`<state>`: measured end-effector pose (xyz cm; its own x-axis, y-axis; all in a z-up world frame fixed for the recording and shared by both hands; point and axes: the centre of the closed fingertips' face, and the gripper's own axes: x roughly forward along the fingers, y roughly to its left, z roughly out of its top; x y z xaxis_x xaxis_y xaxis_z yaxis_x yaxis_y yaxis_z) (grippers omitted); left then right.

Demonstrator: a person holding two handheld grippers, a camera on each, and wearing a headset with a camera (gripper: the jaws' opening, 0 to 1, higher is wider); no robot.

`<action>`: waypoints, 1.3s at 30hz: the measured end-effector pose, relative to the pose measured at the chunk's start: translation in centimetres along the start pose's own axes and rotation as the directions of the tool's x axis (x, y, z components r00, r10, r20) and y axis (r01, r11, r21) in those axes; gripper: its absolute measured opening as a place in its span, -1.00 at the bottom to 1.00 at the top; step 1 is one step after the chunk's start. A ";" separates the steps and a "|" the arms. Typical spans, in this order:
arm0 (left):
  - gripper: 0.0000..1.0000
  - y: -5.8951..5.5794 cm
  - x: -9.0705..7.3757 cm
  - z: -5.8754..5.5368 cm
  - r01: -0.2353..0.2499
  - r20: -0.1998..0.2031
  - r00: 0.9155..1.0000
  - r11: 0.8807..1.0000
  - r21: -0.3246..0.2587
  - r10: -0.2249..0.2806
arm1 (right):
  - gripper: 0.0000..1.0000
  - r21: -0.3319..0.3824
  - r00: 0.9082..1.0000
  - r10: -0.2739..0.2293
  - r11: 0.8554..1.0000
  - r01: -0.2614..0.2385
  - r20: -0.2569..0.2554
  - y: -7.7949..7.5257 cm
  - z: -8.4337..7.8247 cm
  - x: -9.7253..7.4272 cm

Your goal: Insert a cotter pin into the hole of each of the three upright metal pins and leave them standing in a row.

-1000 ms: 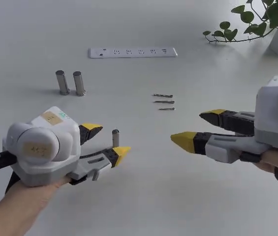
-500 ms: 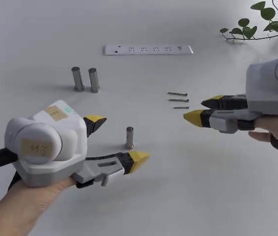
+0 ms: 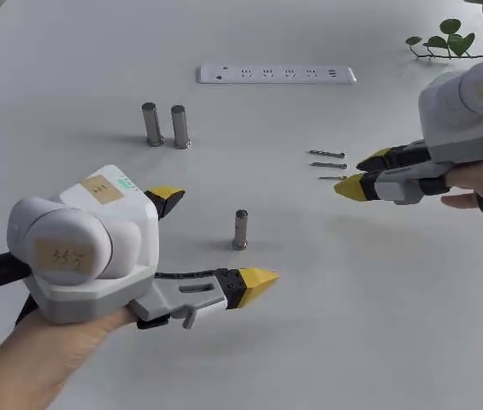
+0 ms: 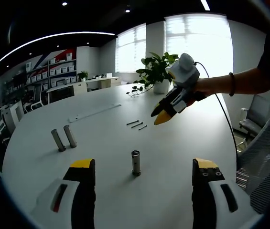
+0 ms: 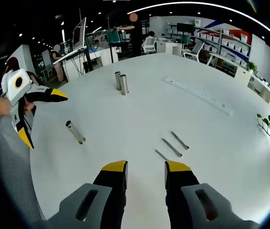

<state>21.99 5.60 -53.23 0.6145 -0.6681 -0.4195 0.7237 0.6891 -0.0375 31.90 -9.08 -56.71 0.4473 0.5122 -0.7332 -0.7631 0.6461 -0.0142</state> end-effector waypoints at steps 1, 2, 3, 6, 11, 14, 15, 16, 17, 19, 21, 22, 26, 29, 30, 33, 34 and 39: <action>0.67 0.0 -0.2 0.0 -0.005 0.000 1.000 1.000 0.001 0.005 | -0.47 -0.012 1.000 0.008 1.000 -0.008 -0.015 -0.1 -0.1 0.2; 0.66 -0.1 -0.2 0.0 -0.006 0.001 1.000 1.000 0.003 0.006 | -0.48 -0.025 1.000 0.012 1.000 -0.013 -0.025 -0.1 -0.1 0.3; 0.66 -0.2 -0.4 0.1 -0.007 0.003 1.000 1.000 0.008 0.007 | -0.51 -0.037 0.999 0.013 0.999 -0.014 -0.033 -0.2 -0.1 0.5; 0.64 -0.3 -0.6 0.2 -0.015 0.002 1.000 1.000 0.014 0.015 | -0.57 -0.057 0.998 0.014 0.998 -0.018 -0.060 -0.7 -0.2 1.1; 0.59 -0.2 -1.1 0.4 -0.031 0.008 0.999 0.999 0.015 0.031 | -0.61 -0.079 0.994 0.026 0.996 -0.035 -0.111 -1.3 -0.7 2.0; 0.55 -0.1 -1.3 0.2 -0.040 0.004 0.999 0.999 0.022 0.040 | -0.61 -0.099 0.991 0.031 0.994 -0.044 -0.130 -1.5 -0.9 2.5; 0.54 0.0 -1.3 0.2 -0.041 0.002 0.999 0.999 0.022 0.041 | -0.61 -0.107 0.988 0.033 0.993 -0.049 -0.148 -1.7 -1.0 2.8; 0.54 0.0 -1.4 0.0 -0.039 -0.003 0.999 0.999 0.019 0.039 | -0.62 -0.111 0.987 0.032 0.993 -0.049 -0.156 -1.9 -1.1 2.9; 0.52 0.1 -1.5 0.0 -0.040 -0.004 0.999 0.999 0.017 0.040 | -0.62 -0.116 0.986 0.034 0.992 -0.054 -0.166 -2.0 -1.2 3.2; 0.51 0.2 -1.6 -0.1 -0.041 -0.006 0.999 0.999 0.014 0.041 | -0.64 -0.117 0.984 0.041 0.991 -0.062 -0.173 -2.2 -1.2 3.4; 0.51 0.3 -1.7 -0.2 -0.045 -0.007 0.999 0.999 0.012 0.045 | -0.64 -0.114 0.982 0.047 0.991 -0.068 -0.182 -2.4 -1.3 3.7; 0.50 0.3 -1.7 -0.2 -0.048 -0.010 0.999 0.999 0.007 0.048 | -0.65 -0.114 0.981 0.048 0.991 -0.070 -0.186 -2.4 -1.3 3.7; 0.47 0.6 -2.0 -0.2 -0.058 -0.007 0.998 0.998 -0.027 0.057 | -0.64 -0.101 0.979 0.063 0.991 -0.084 -0.194 -2.5 -1.5 3.9; 0.44 0.7 -2.0 -0.3 -0.058 -0.013 0.998 0.998 -0.026 0.058 | -0.68 -0.102 0.976 0.069 0.991 -0.091 -0.209 -2.6 -1.7 4.0; 0.44 0.8 -2.0 -0.4 -0.058 -0.016 0.998 0.998 -0.021 0.058 | -0.69 -0.095 0.974 0.078 0.990 -0.100 -0.213 -2.5 -1.8 4.1; 0.42 0.8 -2.0 -0.4 -0.055 -0.019 0.998 0.998 -0.016 0.055 | -0.75 -0.099 0.974 0.078 0.990 -0.101 -0.213 -2.8 -1.6 4.1; 0.41 0.7 -2.0 -0.4 -0.051 -0.020 0.999 0.999 -0.019 0.051 | -0.76 -0.098 0.973 0.080 0.990 -0.103 -0.215 -2.8 -1.6 4.1; 0.38 1.2 -2.1 -0.3 -0.070 -0.026 0.997 0.997 -0.013 0.070 | -0.82 -0.114 0.967 0.076 0.988 -0.106 -0.242 -3.0 -1.7 4.1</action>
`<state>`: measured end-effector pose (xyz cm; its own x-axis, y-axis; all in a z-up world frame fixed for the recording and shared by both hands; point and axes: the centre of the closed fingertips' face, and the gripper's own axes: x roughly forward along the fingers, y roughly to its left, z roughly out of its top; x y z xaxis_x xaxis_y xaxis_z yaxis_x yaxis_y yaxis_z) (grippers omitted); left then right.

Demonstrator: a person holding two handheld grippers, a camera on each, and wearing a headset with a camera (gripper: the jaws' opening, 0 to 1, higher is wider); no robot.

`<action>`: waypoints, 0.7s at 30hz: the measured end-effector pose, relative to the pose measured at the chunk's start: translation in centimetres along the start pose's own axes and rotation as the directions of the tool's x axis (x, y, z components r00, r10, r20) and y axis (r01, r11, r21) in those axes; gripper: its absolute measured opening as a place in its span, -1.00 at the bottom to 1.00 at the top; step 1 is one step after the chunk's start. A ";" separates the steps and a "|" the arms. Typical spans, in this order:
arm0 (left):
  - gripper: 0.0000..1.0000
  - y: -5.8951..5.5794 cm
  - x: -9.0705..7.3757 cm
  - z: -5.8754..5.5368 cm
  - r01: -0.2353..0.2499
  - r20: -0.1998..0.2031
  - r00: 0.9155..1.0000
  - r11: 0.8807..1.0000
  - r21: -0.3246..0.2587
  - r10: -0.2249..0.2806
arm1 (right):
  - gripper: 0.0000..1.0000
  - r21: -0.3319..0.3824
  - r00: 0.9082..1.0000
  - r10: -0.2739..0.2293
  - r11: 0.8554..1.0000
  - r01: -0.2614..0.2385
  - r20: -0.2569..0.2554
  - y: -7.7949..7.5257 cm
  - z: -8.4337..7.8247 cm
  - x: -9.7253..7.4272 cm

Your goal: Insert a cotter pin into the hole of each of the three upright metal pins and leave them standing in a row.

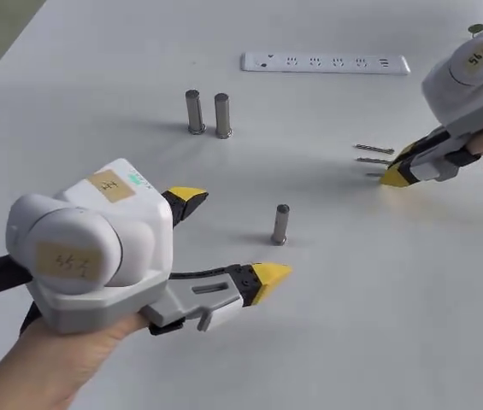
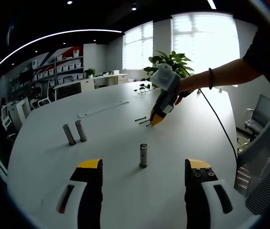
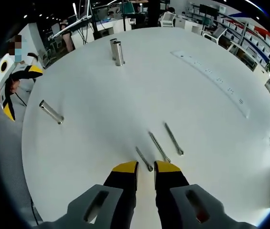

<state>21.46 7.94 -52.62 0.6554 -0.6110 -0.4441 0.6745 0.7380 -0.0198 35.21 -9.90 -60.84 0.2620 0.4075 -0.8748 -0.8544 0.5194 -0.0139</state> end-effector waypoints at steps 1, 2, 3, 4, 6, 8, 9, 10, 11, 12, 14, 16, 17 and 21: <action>0.38 0.2 -0.1 0.2 -0.001 0.001 1.000 1.000 0.001 0.001 | -0.82 -0.007 1.000 0.000 1.000 0.000 -0.002 0.0 0.0 0.0; 0.38 0.3 -0.2 0.2 -0.002 0.002 1.000 1.000 0.001 0.002 | -0.83 -0.011 1.000 -0.002 1.000 0.001 -0.007 0.0 0.0 0.0; 0.38 0.6 -0.3 0.3 -0.006 0.002 1.000 1.000 0.000 0.006 | -0.84 -0.014 1.000 -0.002 1.000 0.002 -0.009 0.0 0.0 0.0; 0.38 0.7 -0.4 0.4 -0.007 0.004 1.000 1.000 0.003 0.007 | -0.86 -0.022 1.000 -0.003 1.000 0.002 -0.014 -0.2 -0.1 0.1; 0.39 0.9 -0.5 0.4 -0.009 0.003 1.000 1.000 0.007 0.009 | -0.87 -0.035 1.000 0.001 0.999 -0.001 -0.022 -0.4 -0.1 0.1; 0.39 1.1 -0.6 0.4 -0.018 0.002 1.000 1.000 0.013 0.018 | -0.89 -0.112 0.999 0.020 0.993 -0.025 -0.047 -0.4 -0.3 0.2; 0.40 1.2 -0.6 0.4 -0.021 0.002 1.000 1.000 0.015 0.021 | -0.91 -0.118 0.999 0.019 0.993 -0.025 -0.049 -0.4 -0.3 0.2; 0.40 1.3 -0.6 0.4 -0.021 0.001 1.000 1.000 0.016 0.021 | -0.92 -0.127 0.998 0.019 0.992 -0.026 -0.057 -0.5 -0.3 0.3; 0.40 1.3 -0.6 0.3 -0.021 -0.004 1.000 1.000 0.015 0.021 | -0.93 -0.138 0.998 0.022 0.990 -0.030 -0.064 -0.7 -0.4 0.3; 0.40 1.3 -0.6 0.2 -0.021 -0.008 1.000 1.000 0.016 0.021 | -0.94 -0.142 0.997 0.024 0.989 -0.034 -0.073 -0.7 -0.4 0.4; 0.40 1.3 -0.6 0.2 -0.021 -0.009 1.000 1.000 0.021 0.021 | -0.96 -0.163 0.995 0.029 0.986 -0.044 -0.099 -0.6 -0.3 0.4; 0.40 1.2 -0.7 0.2 -0.016 -0.009 1.000 1.000 0.022 0.016 | -0.97 -0.193 0.992 0.032 0.980 -0.054 -0.120 -0.5 -0.4 0.4; 0.40 1.1 -0.7 0.2 -0.015 -0.009 1.000 1.000 0.024 0.015 | -0.98 -0.187 0.992 0.034 0.981 -0.057 -0.124 -0.9 -0.5 0.4; 0.40 1.0 -0.6 0.0 -0.006 -0.016 1.000 1.000 0.027 0.006 | -1.00 -0.193 0.989 0.031 0.980 -0.059 -0.142 -1.0 -0.4 0.7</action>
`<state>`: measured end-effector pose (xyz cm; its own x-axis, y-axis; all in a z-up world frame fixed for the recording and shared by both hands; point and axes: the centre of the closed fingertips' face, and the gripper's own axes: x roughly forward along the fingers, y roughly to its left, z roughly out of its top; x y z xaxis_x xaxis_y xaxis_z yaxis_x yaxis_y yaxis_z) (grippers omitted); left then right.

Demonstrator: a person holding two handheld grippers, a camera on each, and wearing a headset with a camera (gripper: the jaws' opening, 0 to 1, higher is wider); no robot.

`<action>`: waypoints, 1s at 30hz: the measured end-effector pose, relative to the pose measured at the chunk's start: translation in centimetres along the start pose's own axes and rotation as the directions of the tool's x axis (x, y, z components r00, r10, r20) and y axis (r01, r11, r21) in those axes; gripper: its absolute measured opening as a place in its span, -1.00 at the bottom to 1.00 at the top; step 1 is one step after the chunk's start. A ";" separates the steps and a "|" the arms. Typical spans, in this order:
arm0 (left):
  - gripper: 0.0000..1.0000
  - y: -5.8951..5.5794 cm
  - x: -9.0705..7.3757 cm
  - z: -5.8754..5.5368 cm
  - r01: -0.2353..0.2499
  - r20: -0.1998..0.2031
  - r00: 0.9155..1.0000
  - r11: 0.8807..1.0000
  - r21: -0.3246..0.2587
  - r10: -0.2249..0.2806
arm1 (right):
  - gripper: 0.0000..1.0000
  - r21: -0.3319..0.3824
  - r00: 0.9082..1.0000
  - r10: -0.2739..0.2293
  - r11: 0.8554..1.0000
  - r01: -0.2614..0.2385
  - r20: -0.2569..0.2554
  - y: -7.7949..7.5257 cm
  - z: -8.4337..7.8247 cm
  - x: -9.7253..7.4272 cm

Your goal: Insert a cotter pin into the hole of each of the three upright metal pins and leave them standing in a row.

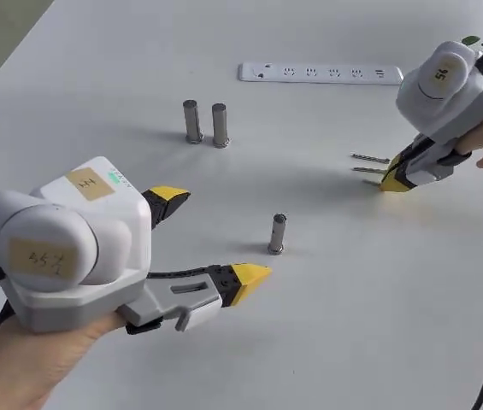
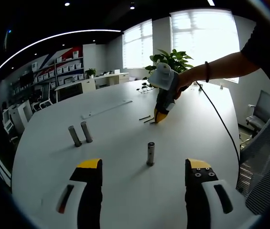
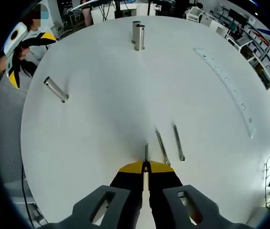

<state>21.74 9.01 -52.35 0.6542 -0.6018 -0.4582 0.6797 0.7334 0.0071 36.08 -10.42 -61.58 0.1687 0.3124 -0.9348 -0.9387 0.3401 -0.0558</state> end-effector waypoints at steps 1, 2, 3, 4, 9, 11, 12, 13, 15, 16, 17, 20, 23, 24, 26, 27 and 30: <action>0.40 0.0 0.0 0.0 0.000 -0.001 1.000 1.000 -0.001 0.000 | -1.00 -0.002 1.000 0.000 1.000 0.000 -0.003 0.1 0.0 0.0; 0.39 -0.1 0.0 0.0 0.003 0.000 1.000 1.000 -0.002 -0.003 | -1.00 -0.012 1.000 -0.001 1.000 0.001 -0.005 0.2 0.0 0.0; 0.39 -0.1 0.1 0.0 0.007 0.000 1.000 1.000 -0.004 -0.007 | -1.00 -0.029 1.000 -0.002 1.000 0.002 -0.003 0.2 0.0 -0.1; 0.39 -0.1 0.1 0.1 0.009 0.001 1.000 1.000 -0.006 -0.009 | -1.00 -0.021 1.000 -0.003 1.000 0.003 -0.001 0.2 -0.1 -0.1; 0.39 -0.3 0.1 0.1 0.017 0.000 1.000 1.000 -0.004 -0.017 | -1.00 0.022 1.000 0.007 1.000 -0.008 0.030 -0.3 -0.1 -0.1; 0.39 -0.3 0.1 0.0 0.016 -0.002 1.000 1.000 -0.003 -0.016 | -1.00 0.031 0.999 0.009 0.999 -0.010 0.036 -0.1 -0.1 -0.1; 0.39 -0.3 0.1 -0.1 0.020 -0.002 1.000 1.000 -0.009 -0.020 | -1.00 0.030 0.999 0.007 1.000 -0.009 0.036 0.0 -0.1 -0.2; 0.39 -0.4 0.1 -0.1 0.023 -0.003 1.000 1.000 -0.011 -0.023 | -1.00 0.028 0.999 0.008 1.000 -0.009 0.032 0.1 -0.1 -0.2; 0.39 -0.4 0.0 -0.1 0.024 -0.004 1.000 1.000 -0.013 -0.024 | -1.00 0.011 1.000 -0.006 1.000 0.006 0.029 0.2 -0.1 -0.4; 0.38 -0.4 0.0 -0.1 0.024 -0.004 1.000 1.000 -0.013 -0.024 | -1.00 0.005 1.000 -0.008 1.000 0.008 0.027 0.3 -0.1 -0.5; 0.38 -0.4 0.0 -0.1 0.026 -0.004 1.000 1.000 -0.014 -0.026 | -1.00 0.002 1.000 -0.007 1.000 0.007 0.027 0.2 -0.1 -0.5; 0.36 -0.4 -0.2 0.2 0.031 0.008 0.999 0.999 -0.038 -0.031 | -1.00 -0.007 0.999 -0.010 1.000 0.010 0.030 0.4 0.1 -0.8; 0.31 -0.2 -0.3 0.6 0.032 0.016 0.999 0.998 -0.056 -0.031 | -1.00 -0.013 0.999 -0.017 1.000 0.018 0.031 0.9 0.1 -1.1; 0.28 0.0 -0.3 0.6 0.029 0.016 0.999 0.998 -0.060 -0.028 | -1.00 -0.017 0.999 -0.015 1.000 0.015 0.032 1.0 0.2 -1.1; 0.24 0.3 -0.4 0.7 0.033 0.008 0.999 0.996 -0.080 -0.033 | -1.00 -0.027 0.999 -0.011 1.000 0.012 0.039 1.5 0.5 -1.6; 0.22 0.5 -0.4 0.8 0.031 0.009 0.999 0.995 -0.094 -0.031 | -1.00 -0.036 0.999 -0.008 0.999 0.010 0.046 1.8 0.8 -2.0; 0.14 0.8 -0.5 1.2 0.037 0.014 0.999 0.991 -0.125 -0.036 | -1.00 -0.080 0.998 0.006 0.997 -0.001 0.059 2.8 1.7 -2.9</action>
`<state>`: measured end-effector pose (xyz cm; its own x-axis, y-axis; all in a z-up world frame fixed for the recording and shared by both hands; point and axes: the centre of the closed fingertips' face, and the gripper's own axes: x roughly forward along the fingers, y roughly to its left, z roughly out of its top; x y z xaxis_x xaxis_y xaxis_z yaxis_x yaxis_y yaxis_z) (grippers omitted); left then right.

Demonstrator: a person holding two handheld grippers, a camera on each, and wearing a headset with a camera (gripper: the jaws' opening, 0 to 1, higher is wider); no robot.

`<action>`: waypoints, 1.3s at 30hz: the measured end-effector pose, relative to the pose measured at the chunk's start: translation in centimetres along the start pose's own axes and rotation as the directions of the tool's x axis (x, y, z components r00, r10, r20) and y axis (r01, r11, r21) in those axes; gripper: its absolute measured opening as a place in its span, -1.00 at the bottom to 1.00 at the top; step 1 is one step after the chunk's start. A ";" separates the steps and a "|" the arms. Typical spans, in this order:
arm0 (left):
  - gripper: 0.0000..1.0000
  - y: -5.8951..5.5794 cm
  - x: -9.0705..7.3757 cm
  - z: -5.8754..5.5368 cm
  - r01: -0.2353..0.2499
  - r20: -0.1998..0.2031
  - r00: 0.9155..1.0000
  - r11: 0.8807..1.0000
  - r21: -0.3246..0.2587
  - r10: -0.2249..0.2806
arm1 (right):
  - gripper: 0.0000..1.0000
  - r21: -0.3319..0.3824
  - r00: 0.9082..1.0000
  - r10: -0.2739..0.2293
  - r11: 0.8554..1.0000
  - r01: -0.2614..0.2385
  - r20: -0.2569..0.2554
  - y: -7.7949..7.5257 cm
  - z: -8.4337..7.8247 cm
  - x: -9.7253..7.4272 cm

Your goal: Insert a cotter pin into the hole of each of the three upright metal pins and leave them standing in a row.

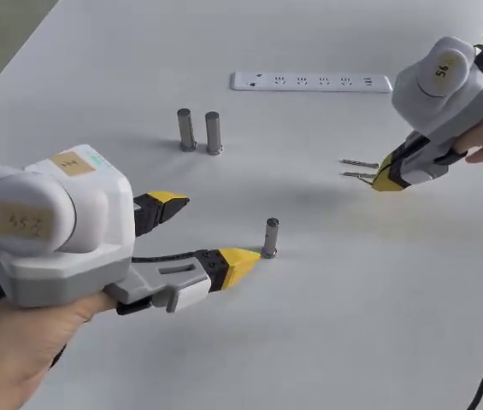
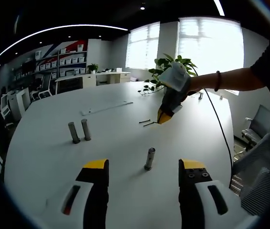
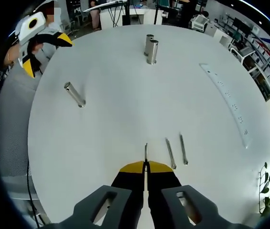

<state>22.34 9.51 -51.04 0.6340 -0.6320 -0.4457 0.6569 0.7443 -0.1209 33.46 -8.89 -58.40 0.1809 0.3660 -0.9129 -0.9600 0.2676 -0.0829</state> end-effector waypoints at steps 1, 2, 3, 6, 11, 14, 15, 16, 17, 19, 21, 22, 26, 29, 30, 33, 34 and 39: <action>0.10 -0.1 0.0 0.1 0.013 -0.002 1.000 1.000 -0.024 -0.013 | -1.00 -0.011 1.000 0.003 1.000 -0.003 0.002 0.4 0.4 -0.4; 0.04 -0.1 0.0 0.2 0.020 0.000 1.000 0.999 -0.031 -0.020 | -1.00 -0.020 1.000 0.007 1.000 -0.007 0.005 0.7 0.7 -0.6; 0.00 -0.2 -0.1 0.3 0.025 -0.003 1.000 0.999 -0.046 -0.025 | -1.00 -0.034 1.000 0.014 0.999 -0.014 0.007 1.1 1.0 -0.8; -0.02 -0.8 0.0 0.6 0.062 -0.005 0.998 0.992 -0.109 -0.063 | -1.00 -0.069 0.999 0.028 0.997 -0.026 0.029 2.1 2.2 -1.6; -0.09 -1.6 0.1 1.1 0.109 -0.004 0.994 0.978 -0.178 -0.112 | -1.00 -0.124 0.998 0.043 0.992 -0.036 0.055 3.3 3.7 -2.4; -0.12 -2.2 0.2 1.1 0.136 -0.015 0.990 0.963 -0.231 -0.144 | -1.00 -0.169 0.996 0.055 0.985 -0.041 0.075 4.4 5.0 -3.1; -0.13 -2.4 0.3 1.1 0.146 -0.015 0.988 0.956 -0.253 -0.155 | -1.00 -0.183 0.995 0.055 0.982 -0.040 0.078 4.6 5.3 -3.2; -0.14 -2.5 0.4 1.1 0.152 -0.014 0.987 0.948 -0.280 -0.162 | -1.00 -0.197 0.995 0.060 0.979 -0.044 0.077 4.8 5.4 -3.3; -0.16 -2.6 0.4 1.2 0.161 -0.012 0.985 0.938 -0.306 -0.173 | -1.00 -0.212 0.995 0.064 0.976 -0.046 0.081 5.2 5.8 -3.5; -0.19 -2.7 0.6 1.3 0.171 -0.008 0.983 0.928 -0.331 -0.184 | -1.00 -0.238 0.994 0.069 0.970 -0.047 0.086 6.2 6.4 -3.8; -0.24 -3.0 0.7 1.3 0.180 -0.017 0.980 0.918 -0.354 -0.199 | -1.00 -0.263 0.993 0.073 0.964 -0.046 0.095 7.0 6.9 -4.2; -0.26 -3.1 0.8 1.2 0.186 -0.020 0.978 0.910 -0.370 -0.208 | -1.00 -0.270 0.993 0.071 0.962 -0.042 0.099 7.2 7.2 -4.3; -0.38 -3.6 1.0 1.5 0.208 -0.014 0.971 0.879 -0.429 -0.237 | -1.00 -0.308 0.990 0.083 0.950 -0.045 0.112 8.0 7.9 -4.5; -0.44 -3.7 1.1 1.8 0.216 -0.005 0.969 0.863 -0.456 -0.246 | -1.00 -0.337 0.989 0.094 0.940 -0.050 0.117 9.2 8.5 -4.9; -0.46 -3.7 1.2 1.8 0.217 -0.007 0.968 0.856 -0.469 -0.249 | -1.00 -0.346 0.988 0.104 0.936 -0.058 0.118 9.7 8.6 -5.0; -0.49 -3.7 1.4 1.9 0.213 -0.012 0.968 0.850 -0.481 -0.250 | -1.00 -0.367 0.985 0.118 0.928 -0.064 0.125 10.5 9.0 -5.1; -0.52 -3.7 1.5 2.0 0.215 -0.013 0.967 0.845 -0.489 -0.254 | -1.00 -0.375 0.985 0.126 0.924 -0.072 0.122 11.0 9.2 -5.2; -0.54 -4.3 1.9 2.6 0.237 -0.003 0.960 0.818 -0.524 -0.280 | -1.00 -0.402 0.979 0.145 0.913 -0.077 0.143 12.5 10.2 -5.5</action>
<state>21.77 4.55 -49.05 0.4233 -0.8144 -0.3969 0.4737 0.5724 -0.6693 22.62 1.58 -50.34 0.0683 0.5244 -0.8487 -0.9758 -0.1420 -0.1662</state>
